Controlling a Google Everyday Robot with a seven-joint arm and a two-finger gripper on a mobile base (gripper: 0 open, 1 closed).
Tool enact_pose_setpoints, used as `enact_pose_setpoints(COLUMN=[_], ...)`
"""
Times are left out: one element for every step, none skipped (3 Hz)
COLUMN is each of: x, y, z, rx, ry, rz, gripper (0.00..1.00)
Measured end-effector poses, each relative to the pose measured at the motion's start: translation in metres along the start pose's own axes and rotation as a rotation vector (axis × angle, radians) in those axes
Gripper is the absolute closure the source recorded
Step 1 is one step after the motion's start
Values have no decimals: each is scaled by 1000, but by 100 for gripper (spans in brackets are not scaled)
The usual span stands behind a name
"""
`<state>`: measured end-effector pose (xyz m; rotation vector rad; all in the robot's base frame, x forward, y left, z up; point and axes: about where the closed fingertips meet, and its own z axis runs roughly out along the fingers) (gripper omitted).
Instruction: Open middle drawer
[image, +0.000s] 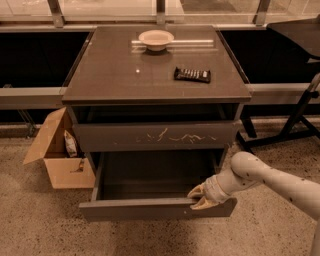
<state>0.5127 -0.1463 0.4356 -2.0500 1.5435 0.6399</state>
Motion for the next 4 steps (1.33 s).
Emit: enact_pose_setpoints(x=[0,-1,-4,-19], y=[0,0,1,4], z=[0,-1,-4,-33], rx=[0,4,15,84], ry=[0,-8,-25,-63], rz=[0,-2,-9,-36], gripper=[30,0,0,0])
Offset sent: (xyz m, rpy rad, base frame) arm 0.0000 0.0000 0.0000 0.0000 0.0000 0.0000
